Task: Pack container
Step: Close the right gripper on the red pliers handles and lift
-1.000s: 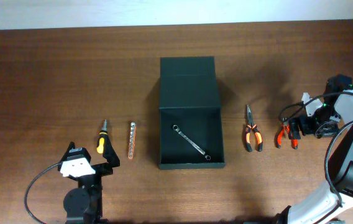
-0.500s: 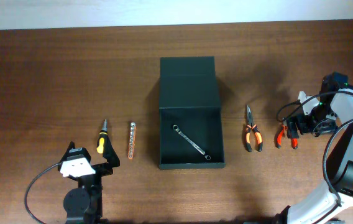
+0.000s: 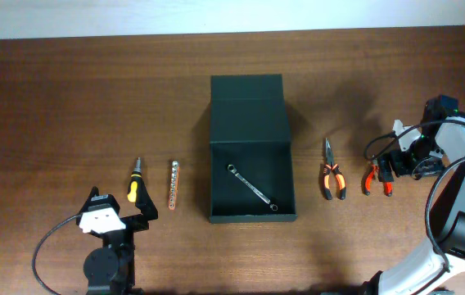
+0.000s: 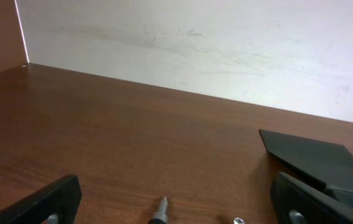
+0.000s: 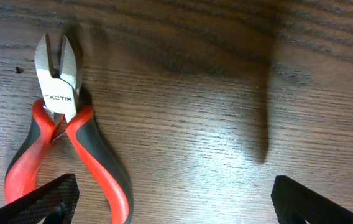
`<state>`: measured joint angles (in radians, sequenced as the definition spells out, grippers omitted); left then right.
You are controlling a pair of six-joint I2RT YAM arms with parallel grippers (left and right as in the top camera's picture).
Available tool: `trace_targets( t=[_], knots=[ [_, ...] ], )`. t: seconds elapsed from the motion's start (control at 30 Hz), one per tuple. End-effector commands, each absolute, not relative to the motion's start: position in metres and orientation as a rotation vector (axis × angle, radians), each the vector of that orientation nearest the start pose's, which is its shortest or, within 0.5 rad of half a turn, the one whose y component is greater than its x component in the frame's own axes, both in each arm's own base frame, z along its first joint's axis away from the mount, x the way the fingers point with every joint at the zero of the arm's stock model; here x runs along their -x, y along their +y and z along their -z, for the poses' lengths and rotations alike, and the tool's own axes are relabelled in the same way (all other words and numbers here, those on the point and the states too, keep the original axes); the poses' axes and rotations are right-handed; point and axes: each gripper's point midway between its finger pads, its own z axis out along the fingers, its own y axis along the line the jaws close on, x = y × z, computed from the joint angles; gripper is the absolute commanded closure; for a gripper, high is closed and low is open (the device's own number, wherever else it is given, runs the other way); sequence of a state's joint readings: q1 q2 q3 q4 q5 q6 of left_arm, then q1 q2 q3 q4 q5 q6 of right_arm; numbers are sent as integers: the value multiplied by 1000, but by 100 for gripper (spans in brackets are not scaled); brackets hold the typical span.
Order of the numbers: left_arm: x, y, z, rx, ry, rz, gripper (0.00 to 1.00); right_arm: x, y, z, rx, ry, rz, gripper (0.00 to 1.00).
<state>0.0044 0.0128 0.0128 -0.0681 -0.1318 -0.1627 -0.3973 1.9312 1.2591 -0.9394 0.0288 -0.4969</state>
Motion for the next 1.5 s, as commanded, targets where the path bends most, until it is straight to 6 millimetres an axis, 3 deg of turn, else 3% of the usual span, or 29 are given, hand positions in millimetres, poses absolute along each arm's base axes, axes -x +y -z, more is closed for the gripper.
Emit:
trace_targets(
  t=[0.0, 0.77, 1.03, 1.2, 1.37, 1.47],
  knots=[
    [-245, 24, -160, 242, 1617, 16, 1, -303, -133, -6, 175, 3197, 21, 1],
    [-245, 24, -160, 242, 1617, 16, 1, -300, -131, 10, 177, 3234, -8, 0],
    [-245, 24, -160, 242, 1617, 16, 1, -300, -131, 10, 171, 3233, -8, 33],
    [-245, 24, -160, 242, 1617, 16, 1, -301, -132, 10, 169, 3228, -4, 35],
    [-245, 24, -160, 242, 1617, 16, 1, -302, -132, 10, 163, 3227, -2, 52],
    [-245, 24, -160, 242, 1617, 16, 1, -302, -132, 10, 159, 3227, -1, 53]
  ],
)
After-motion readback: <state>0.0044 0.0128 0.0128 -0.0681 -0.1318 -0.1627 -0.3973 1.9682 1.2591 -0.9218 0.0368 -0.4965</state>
